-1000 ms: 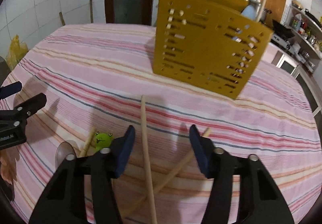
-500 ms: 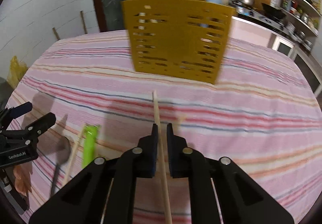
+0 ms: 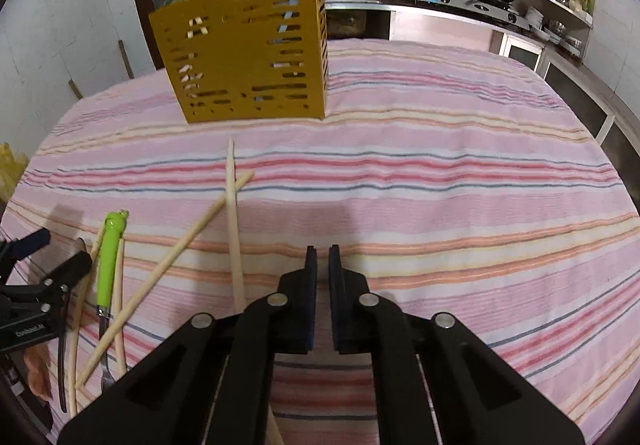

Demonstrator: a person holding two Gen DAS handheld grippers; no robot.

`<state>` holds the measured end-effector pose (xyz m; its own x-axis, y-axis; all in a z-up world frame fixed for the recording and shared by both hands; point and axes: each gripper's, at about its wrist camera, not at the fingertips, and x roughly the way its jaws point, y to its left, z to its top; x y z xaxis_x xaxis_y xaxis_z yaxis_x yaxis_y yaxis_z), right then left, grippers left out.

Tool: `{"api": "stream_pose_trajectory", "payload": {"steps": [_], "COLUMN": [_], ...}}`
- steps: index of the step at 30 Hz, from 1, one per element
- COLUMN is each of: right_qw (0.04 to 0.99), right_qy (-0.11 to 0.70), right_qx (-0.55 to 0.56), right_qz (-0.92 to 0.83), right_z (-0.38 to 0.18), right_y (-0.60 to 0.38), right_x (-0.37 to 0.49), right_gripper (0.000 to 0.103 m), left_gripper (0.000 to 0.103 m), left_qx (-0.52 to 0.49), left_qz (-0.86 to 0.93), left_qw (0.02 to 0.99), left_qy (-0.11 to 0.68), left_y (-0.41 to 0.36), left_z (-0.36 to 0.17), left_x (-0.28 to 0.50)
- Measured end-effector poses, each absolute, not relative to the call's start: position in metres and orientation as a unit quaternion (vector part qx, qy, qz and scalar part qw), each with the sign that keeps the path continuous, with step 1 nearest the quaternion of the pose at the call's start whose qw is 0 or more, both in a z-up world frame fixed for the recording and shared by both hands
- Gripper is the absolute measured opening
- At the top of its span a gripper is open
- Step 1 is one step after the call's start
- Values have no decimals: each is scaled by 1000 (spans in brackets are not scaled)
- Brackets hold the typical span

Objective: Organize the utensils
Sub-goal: 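Grasp a wooden chopstick with the right tool while the left tool grasps the silver spoon, then lift and carry the chopstick and silver spoon above the yellow holder with both tools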

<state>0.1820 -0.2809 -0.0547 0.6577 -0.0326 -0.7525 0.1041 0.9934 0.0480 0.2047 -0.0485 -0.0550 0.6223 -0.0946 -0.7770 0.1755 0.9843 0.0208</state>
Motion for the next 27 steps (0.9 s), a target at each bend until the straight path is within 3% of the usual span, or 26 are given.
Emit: {"api": "stream_pose_trajectory", "payload": {"steps": [4,5,6,7,10,12,27], "right_qw": [910,909,910,911,913,914,917], "right_qy": [412,413,412,409,404,403,398], "right_qx": [33,35,37,38,33,31,20], "right_qz": [-35,-33,-32,-31,-34,-33,-10], "right_z": [-52,-53,-53,-53,-51,-49,-43], "right_y": [-275,-275,-275,-275,-274,-273,-250], "right_x": [186,186,185,183,184,185,216], "right_gripper": [9,18,34,40,41,41,41], "left_gripper": [79,76,70,62,42,35,35], "left_qx": [35,37,39,39,36,33,48], "left_qz": [-83,-85,-90,-94,-104,-109,-88], "left_qw": [894,894,894,894,892,891,909], "left_qy": [440,438,437,436,438,440,405], "left_y": [-52,-53,-54,-57,-59,-59,-45], "left_z": [-59,-58,-57,-57,-55,-54,-36], "left_x": [206,204,203,202,202,203,230]}}
